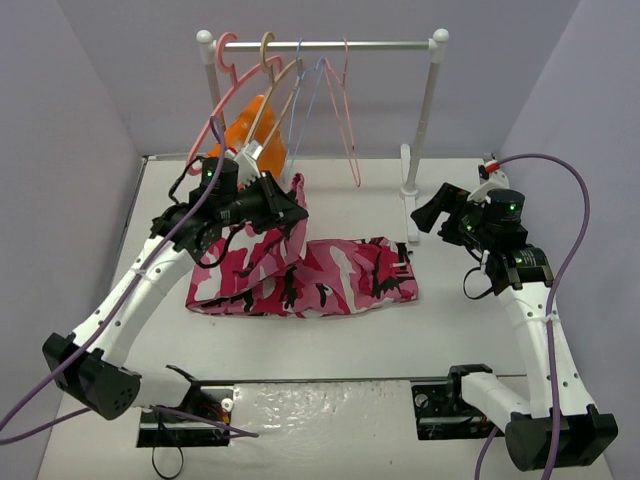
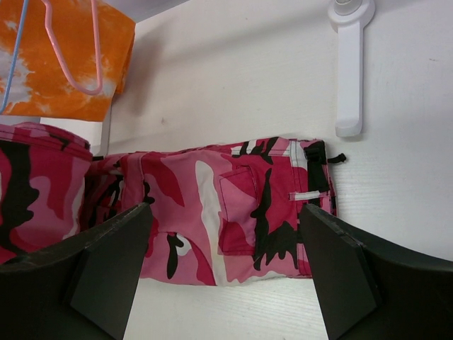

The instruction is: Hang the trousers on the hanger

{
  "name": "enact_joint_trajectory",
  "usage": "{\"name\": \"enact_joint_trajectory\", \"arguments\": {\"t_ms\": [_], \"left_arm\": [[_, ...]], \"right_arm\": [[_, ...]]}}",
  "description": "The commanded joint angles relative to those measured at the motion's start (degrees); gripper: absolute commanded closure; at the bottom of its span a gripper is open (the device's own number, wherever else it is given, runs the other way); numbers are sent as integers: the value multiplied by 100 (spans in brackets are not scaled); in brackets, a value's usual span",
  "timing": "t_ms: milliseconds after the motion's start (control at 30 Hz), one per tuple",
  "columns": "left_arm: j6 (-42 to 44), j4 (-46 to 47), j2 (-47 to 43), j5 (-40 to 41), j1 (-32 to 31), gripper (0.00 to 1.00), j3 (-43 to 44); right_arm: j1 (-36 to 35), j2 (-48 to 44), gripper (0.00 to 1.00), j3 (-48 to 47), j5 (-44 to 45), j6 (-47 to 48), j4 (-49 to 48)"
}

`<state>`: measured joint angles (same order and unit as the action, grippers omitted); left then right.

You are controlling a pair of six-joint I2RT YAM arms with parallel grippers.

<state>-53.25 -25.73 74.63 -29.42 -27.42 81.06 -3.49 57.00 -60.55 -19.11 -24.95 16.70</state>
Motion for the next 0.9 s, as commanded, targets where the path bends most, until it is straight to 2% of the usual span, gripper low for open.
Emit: {"name": "enact_joint_trajectory", "arguments": {"t_ms": [0,167,367,567,867], "left_arm": [[-213,849,238,351,-435,100,384],[-295,1146,657,550,-852,100,478],[-352,1280,930,666,-1073,100,727],[-105,803,834,955,-1089,100,1326],[-196,988,1035,958,-1478,100,1249]], "right_arm": [[-49,-121,18,-257,6,87,-156],[-56,-163,17,-273,102,113,-120],[-56,-198,17,-237,188,139,-70],[-56,-223,18,-155,217,138,-61],[-56,-207,18,-134,234,125,-61]]}}
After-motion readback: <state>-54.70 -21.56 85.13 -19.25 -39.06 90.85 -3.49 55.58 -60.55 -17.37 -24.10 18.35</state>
